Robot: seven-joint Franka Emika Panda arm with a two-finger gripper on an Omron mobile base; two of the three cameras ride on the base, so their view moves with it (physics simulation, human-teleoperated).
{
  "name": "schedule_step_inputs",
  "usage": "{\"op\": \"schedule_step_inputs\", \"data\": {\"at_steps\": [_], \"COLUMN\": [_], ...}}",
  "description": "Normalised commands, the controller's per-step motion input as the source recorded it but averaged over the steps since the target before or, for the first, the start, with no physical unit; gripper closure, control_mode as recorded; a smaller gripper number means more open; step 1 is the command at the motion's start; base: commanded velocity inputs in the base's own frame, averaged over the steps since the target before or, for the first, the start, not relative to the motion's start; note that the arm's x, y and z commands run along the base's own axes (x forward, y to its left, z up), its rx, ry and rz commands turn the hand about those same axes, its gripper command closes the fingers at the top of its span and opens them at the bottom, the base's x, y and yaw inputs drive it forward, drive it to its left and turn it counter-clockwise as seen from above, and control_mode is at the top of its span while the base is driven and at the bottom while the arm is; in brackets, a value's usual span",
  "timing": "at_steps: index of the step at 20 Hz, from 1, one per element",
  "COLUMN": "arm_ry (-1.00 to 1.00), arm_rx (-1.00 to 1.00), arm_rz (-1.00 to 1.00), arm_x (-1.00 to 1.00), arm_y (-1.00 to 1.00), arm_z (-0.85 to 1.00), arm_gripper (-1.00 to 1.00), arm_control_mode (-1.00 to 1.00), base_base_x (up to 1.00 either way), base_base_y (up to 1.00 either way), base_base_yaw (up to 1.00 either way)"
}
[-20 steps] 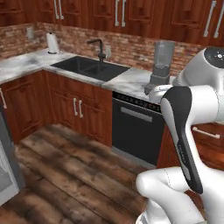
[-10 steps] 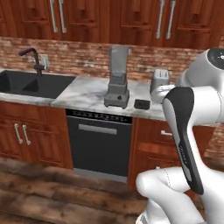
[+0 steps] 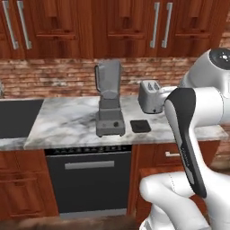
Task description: Grab the lime and onion from the fridge, place them in the blender, close the lid, and turn on the blender to create a marinade.
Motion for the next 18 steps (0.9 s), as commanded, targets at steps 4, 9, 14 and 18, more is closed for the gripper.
{"op": "schedule_step_inputs", "data": {"at_steps": [4,9,14,18], "arm_ry": [0.0,0.0,0.0,0.0], "arm_rx": [0.0,0.0,0.0,0.0], "arm_rz": [0.0,0.0,0.0,0.0], "arm_x": [0.0,0.0,0.0,0.0], "arm_y": [0.0,0.0,0.0,0.0], "arm_z": [0.0,0.0,0.0,0.0], "arm_gripper": [1.0,1.0,1.0,1.0], "arm_control_mode": [1.0,1.0,1.0,1.0], "base_base_x": [0.34,0.18,0.07,0.35], "base_base_y": [0.47,0.55,0.43,0.03], "base_base_yaw": [-0.51,-0.35,-0.07,0.05]}}
